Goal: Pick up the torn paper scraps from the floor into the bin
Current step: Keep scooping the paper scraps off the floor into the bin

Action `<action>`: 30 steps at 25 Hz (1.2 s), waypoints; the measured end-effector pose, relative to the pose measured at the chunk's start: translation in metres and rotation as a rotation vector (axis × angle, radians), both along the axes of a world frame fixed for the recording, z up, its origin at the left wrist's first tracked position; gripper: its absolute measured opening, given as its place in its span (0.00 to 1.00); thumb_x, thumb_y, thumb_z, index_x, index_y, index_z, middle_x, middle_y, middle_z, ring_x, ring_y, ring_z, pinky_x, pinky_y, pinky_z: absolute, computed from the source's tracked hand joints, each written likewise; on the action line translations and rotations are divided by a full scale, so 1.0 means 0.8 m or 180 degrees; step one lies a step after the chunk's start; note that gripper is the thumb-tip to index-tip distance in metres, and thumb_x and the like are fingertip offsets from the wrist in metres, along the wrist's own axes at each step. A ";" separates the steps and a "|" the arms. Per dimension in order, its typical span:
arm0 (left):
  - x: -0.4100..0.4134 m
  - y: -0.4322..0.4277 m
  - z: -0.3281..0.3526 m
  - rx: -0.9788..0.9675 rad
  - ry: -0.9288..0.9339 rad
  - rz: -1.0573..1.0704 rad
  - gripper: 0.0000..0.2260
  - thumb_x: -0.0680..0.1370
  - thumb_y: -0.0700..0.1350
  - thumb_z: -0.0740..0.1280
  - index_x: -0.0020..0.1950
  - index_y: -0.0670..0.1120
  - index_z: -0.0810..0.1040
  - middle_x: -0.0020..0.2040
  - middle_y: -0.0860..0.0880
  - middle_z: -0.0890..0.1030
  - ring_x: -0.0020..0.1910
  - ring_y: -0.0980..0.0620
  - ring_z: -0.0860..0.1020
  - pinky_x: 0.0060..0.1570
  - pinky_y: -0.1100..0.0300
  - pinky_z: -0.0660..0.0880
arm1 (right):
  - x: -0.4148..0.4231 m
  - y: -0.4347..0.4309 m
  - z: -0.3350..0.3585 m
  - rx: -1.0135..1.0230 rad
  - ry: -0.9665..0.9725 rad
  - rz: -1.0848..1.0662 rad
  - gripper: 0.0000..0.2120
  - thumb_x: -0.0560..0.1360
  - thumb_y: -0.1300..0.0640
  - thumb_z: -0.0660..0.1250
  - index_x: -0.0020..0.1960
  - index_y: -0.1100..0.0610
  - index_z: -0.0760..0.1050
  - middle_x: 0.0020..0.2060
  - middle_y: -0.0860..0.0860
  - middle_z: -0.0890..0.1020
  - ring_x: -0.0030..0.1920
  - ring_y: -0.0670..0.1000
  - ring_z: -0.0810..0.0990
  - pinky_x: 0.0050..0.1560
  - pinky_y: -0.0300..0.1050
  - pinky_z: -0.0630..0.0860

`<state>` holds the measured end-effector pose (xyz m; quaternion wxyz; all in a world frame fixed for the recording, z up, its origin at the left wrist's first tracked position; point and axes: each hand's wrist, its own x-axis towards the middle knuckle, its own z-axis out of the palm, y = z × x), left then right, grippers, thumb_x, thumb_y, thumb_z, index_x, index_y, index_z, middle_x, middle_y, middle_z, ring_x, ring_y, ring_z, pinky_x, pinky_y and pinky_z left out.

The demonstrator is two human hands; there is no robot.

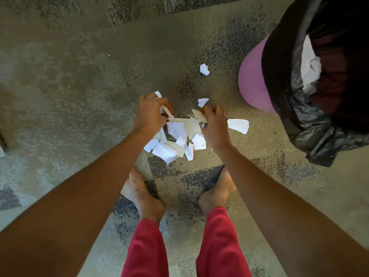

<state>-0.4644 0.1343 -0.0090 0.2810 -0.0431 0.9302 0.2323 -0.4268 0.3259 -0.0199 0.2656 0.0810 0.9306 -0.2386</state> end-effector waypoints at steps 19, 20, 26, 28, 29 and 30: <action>-0.088 0.097 0.285 0.0576 0.0803 0.0471 0.09 0.65 0.38 0.74 0.40 0.50 0.82 0.39 0.52 0.73 0.45 0.44 0.74 0.40 0.55 0.68 | -0.087 0.020 0.271 -0.0830 0.0865 -0.0622 0.18 0.70 0.70 0.67 0.56 0.56 0.74 0.53 0.55 0.70 0.55 0.57 0.69 0.54 0.53 0.73; -0.094 0.107 0.297 0.0652 0.0838 0.0574 0.09 0.65 0.39 0.74 0.41 0.51 0.82 0.40 0.51 0.74 0.45 0.44 0.75 0.40 0.54 0.70 | -0.092 0.029 0.284 -0.0920 0.0964 -0.0720 0.18 0.69 0.71 0.66 0.56 0.57 0.74 0.53 0.54 0.70 0.54 0.57 0.69 0.53 0.52 0.73; -0.120 0.212 0.329 0.1374 0.0943 0.0734 0.07 0.64 0.46 0.69 0.41 0.54 0.80 0.41 0.51 0.75 0.43 0.44 0.76 0.41 0.53 0.72 | -0.112 0.110 0.324 -0.1013 0.1542 -0.1650 0.16 0.70 0.70 0.63 0.56 0.59 0.75 0.52 0.54 0.71 0.53 0.58 0.73 0.53 0.46 0.72; -0.123 0.249 0.318 0.1420 0.0854 0.0628 0.07 0.67 0.45 0.72 0.43 0.54 0.81 0.43 0.50 0.76 0.46 0.44 0.76 0.42 0.55 0.72 | -0.110 0.140 0.314 -0.0898 0.1667 -0.1858 0.14 0.70 0.66 0.61 0.55 0.60 0.76 0.51 0.56 0.72 0.52 0.58 0.74 0.53 0.49 0.73; -0.124 0.265 0.311 0.1418 0.0785 0.0581 0.08 0.68 0.45 0.73 0.44 0.54 0.81 0.44 0.50 0.76 0.48 0.45 0.76 0.44 0.55 0.73 | -0.108 0.155 0.306 -0.0891 0.1676 -0.1985 0.14 0.70 0.66 0.61 0.54 0.61 0.76 0.51 0.56 0.72 0.51 0.58 0.75 0.52 0.48 0.73; -0.124 0.280 0.304 0.1426 0.0703 0.0530 0.09 0.68 0.45 0.74 0.45 0.55 0.81 0.46 0.49 0.77 0.49 0.45 0.76 0.45 0.55 0.74 | -0.106 0.170 0.299 -0.0909 0.1654 -0.2118 0.13 0.70 0.67 0.61 0.53 0.61 0.76 0.51 0.57 0.72 0.50 0.58 0.75 0.51 0.46 0.73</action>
